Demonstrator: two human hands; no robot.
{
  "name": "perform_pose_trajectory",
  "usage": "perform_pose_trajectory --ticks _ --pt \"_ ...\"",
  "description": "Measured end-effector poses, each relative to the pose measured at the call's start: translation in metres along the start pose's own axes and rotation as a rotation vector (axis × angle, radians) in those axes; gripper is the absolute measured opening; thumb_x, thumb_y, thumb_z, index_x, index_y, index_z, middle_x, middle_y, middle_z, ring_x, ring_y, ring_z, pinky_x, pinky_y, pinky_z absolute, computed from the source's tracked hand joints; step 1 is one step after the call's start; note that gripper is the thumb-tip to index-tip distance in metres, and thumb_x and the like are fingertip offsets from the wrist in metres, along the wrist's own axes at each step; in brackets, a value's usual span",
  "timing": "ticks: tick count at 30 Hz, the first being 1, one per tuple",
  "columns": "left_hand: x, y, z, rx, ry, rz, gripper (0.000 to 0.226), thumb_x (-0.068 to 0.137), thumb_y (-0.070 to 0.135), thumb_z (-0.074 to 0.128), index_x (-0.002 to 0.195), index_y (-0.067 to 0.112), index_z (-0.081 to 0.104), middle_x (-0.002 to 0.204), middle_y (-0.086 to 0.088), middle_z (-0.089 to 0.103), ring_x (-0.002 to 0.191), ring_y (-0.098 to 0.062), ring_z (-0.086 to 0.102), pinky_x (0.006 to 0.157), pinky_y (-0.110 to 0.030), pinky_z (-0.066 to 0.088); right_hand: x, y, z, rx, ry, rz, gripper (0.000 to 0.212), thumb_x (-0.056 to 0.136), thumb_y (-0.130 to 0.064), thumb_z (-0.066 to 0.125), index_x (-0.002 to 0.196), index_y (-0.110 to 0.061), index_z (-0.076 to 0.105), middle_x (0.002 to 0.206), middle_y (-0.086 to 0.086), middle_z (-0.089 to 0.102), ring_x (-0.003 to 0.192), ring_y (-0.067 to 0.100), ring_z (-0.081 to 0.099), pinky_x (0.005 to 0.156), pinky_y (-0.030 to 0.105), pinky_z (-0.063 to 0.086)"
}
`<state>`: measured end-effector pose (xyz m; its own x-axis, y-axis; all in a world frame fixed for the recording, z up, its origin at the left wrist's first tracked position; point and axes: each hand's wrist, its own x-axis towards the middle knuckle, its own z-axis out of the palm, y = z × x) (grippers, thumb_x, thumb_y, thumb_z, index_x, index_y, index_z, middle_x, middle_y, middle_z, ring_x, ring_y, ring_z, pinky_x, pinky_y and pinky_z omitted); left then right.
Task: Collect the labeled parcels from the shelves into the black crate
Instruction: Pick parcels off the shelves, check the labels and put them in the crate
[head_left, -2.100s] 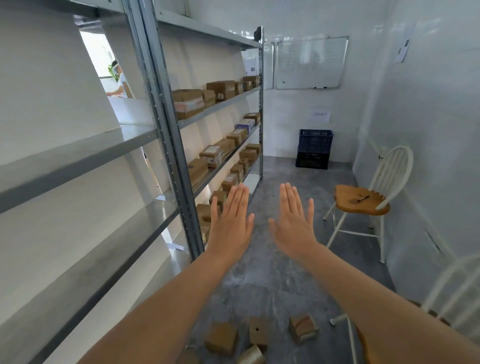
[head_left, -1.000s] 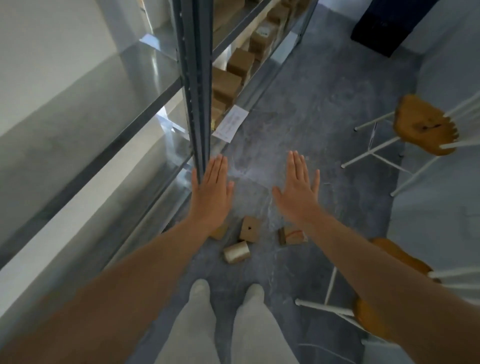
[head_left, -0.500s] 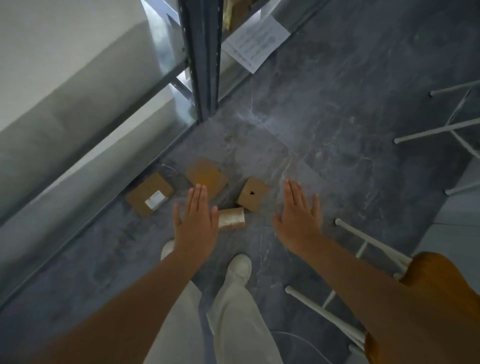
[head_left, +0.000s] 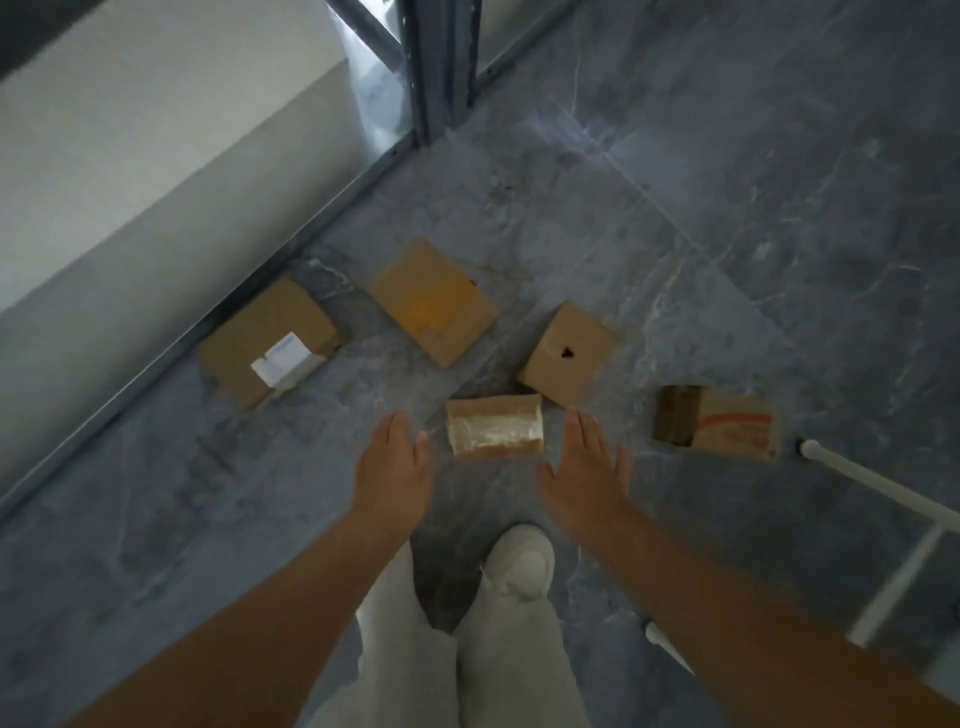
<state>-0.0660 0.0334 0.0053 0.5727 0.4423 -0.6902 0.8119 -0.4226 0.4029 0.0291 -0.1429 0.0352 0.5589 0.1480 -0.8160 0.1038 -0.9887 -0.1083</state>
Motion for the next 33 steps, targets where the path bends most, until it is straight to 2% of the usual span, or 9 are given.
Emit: perform_pose_trajectory --ticks 3,5,7,11,15,20,24,29,33 --pt "0.035 -0.018 0.038 -0.133 -0.073 -0.082 0.041 0.105 0.024 0.037 0.135 -0.001 0.047 0.141 -0.021 0.048 0.134 -0.033 0.043 0.115 -0.039 0.028 0.059 0.007 0.042 0.301 -0.100 0.074 0.077 0.097 -0.050 0.044 0.158 -0.018 0.009 0.162 0.001 0.018 0.151 0.026 0.015 0.121 0.049 0.014" --pt "0.051 -0.017 0.054 -0.231 -0.157 -0.114 0.047 0.106 0.028 0.033 0.146 0.004 0.038 0.151 -0.014 0.040 0.141 -0.029 0.034 0.118 -0.037 0.022 0.091 0.010 0.060 0.577 -0.120 0.128 0.074 0.096 -0.048 0.050 0.156 -0.016 0.020 0.158 0.008 0.031 0.144 0.031 0.032 0.116 0.048 0.029" --pt "0.061 -0.011 0.066 -0.360 -0.234 -0.145 0.049 0.107 0.029 0.030 0.153 0.011 0.030 0.153 -0.007 0.035 0.145 -0.025 0.029 0.120 -0.035 0.019 0.112 0.009 0.065 0.728 -0.176 0.201 0.070 0.101 -0.046 0.043 0.156 -0.009 0.018 0.159 0.010 0.029 0.143 0.031 0.033 0.115 0.040 0.032" --pt "0.061 0.001 0.071 -0.551 -0.230 -0.216 0.045 0.107 0.030 0.029 0.151 0.018 0.034 0.148 -0.001 0.041 0.140 -0.022 0.036 0.117 -0.034 0.027 0.128 0.012 0.070 0.818 -0.197 0.233 0.093 0.086 -0.076 0.032 0.154 -0.013 0.026 0.158 0.010 0.032 0.142 0.031 0.037 0.116 0.049 0.033" --pt "0.026 0.007 0.041 -0.610 -0.222 -0.301 0.044 0.107 0.028 0.029 0.147 0.013 0.039 0.141 -0.003 0.046 0.130 -0.021 0.044 0.108 -0.028 0.031 0.077 -0.008 0.033 0.828 -0.210 0.268 0.068 0.101 -0.057 0.030 0.152 -0.011 0.033 0.154 0.011 0.037 0.140 0.030 0.038 0.115 0.045 0.033" --pt "-0.035 0.044 -0.042 -0.693 -0.142 -0.340 0.048 0.105 0.040 0.032 0.145 0.017 0.044 0.147 -0.009 0.047 0.134 -0.027 0.046 0.115 -0.044 0.034 0.001 -0.037 -0.030 0.851 -0.163 0.201 0.062 0.102 -0.052 0.033 0.152 -0.016 0.033 0.156 0.009 0.035 0.141 0.029 0.037 0.117 0.047 0.031" --pt "-0.066 0.105 -0.139 -0.703 -0.044 -0.212 0.036 0.106 0.037 0.032 0.123 0.016 0.056 0.117 -0.005 0.057 0.109 -0.020 0.054 0.099 -0.034 0.041 -0.077 -0.072 -0.118 0.871 -0.043 0.118 0.064 0.097 -0.060 0.036 0.147 -0.019 0.041 0.149 0.008 0.045 0.134 0.030 0.046 0.113 0.050 0.036" --pt "-0.138 0.201 -0.279 -0.705 0.085 0.018 0.039 0.101 0.039 0.039 0.121 0.016 0.062 0.115 -0.011 0.064 0.106 -0.023 0.059 0.100 -0.035 0.042 -0.193 -0.118 -0.249 1.104 0.037 0.027 0.035 0.105 -0.046 0.033 0.120 -0.020 0.050 0.122 0.013 0.061 0.113 0.031 0.061 0.092 0.040 0.052" --pt "-0.219 0.253 -0.384 -0.713 0.169 0.115 0.039 0.095 0.043 0.040 0.101 0.020 0.072 0.111 -0.008 0.067 0.105 -0.026 0.062 0.096 -0.039 0.047 -0.303 -0.142 -0.351 1.223 0.123 -0.077 0.047 0.107 -0.044 0.025 0.109 -0.009 0.057 0.094 0.011 0.067 0.086 0.025 0.066 0.079 0.036 0.055"
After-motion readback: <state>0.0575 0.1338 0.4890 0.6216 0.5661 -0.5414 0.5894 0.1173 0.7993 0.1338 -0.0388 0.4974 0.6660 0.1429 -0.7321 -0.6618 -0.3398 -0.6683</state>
